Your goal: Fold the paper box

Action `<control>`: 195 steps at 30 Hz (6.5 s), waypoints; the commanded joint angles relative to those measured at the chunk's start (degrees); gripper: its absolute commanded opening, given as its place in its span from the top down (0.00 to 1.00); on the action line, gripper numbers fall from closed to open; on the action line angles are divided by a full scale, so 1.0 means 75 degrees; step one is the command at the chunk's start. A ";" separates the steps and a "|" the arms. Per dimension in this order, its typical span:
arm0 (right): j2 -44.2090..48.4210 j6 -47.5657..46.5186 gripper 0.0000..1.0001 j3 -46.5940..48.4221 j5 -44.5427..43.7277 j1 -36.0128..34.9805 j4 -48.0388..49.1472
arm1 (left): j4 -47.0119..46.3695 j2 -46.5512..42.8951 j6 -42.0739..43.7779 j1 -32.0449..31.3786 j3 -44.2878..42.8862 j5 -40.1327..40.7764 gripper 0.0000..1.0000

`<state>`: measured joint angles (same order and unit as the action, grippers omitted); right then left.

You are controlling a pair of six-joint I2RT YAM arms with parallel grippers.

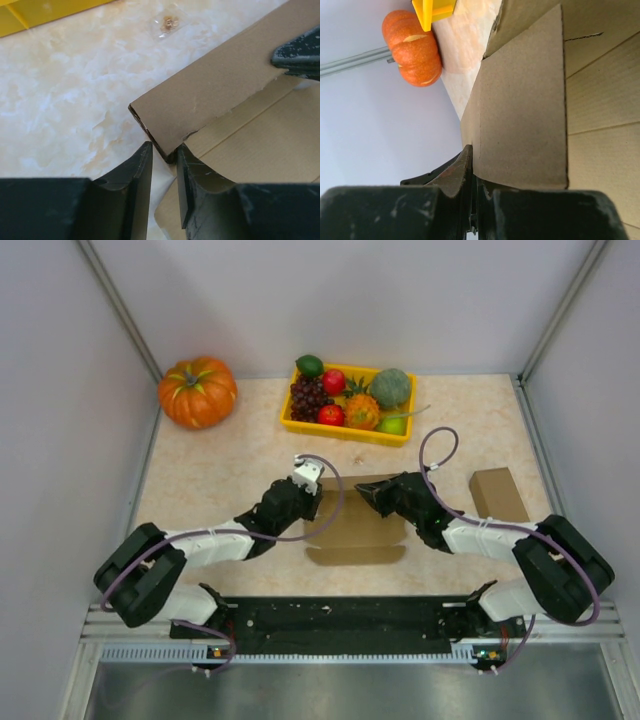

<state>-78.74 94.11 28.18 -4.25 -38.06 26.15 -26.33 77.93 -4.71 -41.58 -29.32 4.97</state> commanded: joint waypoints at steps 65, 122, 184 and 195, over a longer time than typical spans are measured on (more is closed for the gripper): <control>-0.1162 -0.0828 1.00 -0.0395 -0.0031 -0.0327 0.1564 | 0.1624 -0.0151 -0.4576 0.2369 -0.1094 -0.3754 0.23; -0.0411 -0.9745 0.33 0.4995 0.2513 0.1877 -0.7129 | 0.1530 -0.1518 -0.2477 0.2522 0.0170 -0.2704 0.33; -0.3267 -1.0167 0.25 0.7478 0.2967 -0.0222 -0.6182 | -0.9240 0.4539 -0.1060 -0.1065 0.2011 0.4083 0.98; -0.4127 -0.8834 0.48 0.6357 0.4176 -0.0491 -0.4392 | -0.8258 0.4410 -0.0813 -0.1042 0.1532 0.4200 1.00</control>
<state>-111.48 23.92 80.47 23.03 -40.10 -15.44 -85.65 109.40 -11.33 -49.47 -16.91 37.12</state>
